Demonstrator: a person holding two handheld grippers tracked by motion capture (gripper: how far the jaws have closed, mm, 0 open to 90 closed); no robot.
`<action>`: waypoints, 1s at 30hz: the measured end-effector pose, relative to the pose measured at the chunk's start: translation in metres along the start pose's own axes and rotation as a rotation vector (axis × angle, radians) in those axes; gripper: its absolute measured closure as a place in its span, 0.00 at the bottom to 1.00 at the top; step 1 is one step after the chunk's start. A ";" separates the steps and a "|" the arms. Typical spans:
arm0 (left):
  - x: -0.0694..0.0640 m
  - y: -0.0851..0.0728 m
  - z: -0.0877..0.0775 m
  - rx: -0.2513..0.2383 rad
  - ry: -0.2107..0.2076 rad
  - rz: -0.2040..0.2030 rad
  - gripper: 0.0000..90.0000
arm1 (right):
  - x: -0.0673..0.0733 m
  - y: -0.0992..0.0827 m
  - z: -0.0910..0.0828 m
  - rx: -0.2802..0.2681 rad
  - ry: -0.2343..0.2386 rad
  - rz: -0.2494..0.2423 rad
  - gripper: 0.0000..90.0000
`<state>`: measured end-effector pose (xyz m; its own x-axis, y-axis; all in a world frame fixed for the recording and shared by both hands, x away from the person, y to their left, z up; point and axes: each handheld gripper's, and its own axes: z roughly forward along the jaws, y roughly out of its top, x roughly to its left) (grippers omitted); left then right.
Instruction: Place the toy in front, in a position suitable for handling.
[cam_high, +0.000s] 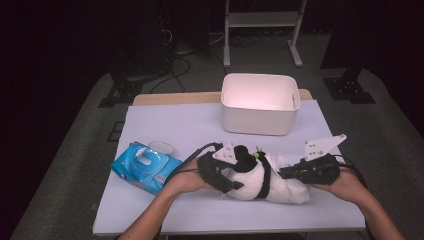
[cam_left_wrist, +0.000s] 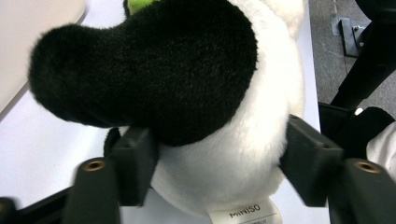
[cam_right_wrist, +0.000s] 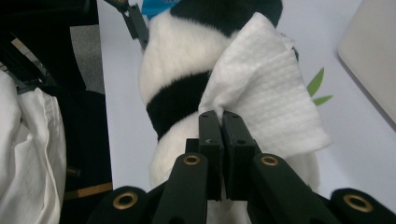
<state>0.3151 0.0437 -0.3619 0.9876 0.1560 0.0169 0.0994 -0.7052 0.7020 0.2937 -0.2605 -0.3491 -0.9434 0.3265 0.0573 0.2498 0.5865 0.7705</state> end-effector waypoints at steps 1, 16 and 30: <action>0.000 -0.001 -0.001 -0.004 0.003 -0.003 0.41 | 0.000 0.002 0.001 -0.004 0.002 -0.004 0.97; 0.001 -0.006 -0.005 -0.018 -0.005 -0.034 0.45 | 0.001 0.013 -0.013 0.005 -0.034 -0.048 0.86; 0.002 -0.004 -0.005 -0.005 -0.012 -0.036 0.44 | 0.007 0.004 -0.019 0.029 -0.039 -0.088 0.77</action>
<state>0.3158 0.0501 -0.3608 0.9848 0.1728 -0.0165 0.1339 -0.6957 0.7057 0.2835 -0.2699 -0.3337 -0.9530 0.3009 -0.0352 0.1729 0.6356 0.7524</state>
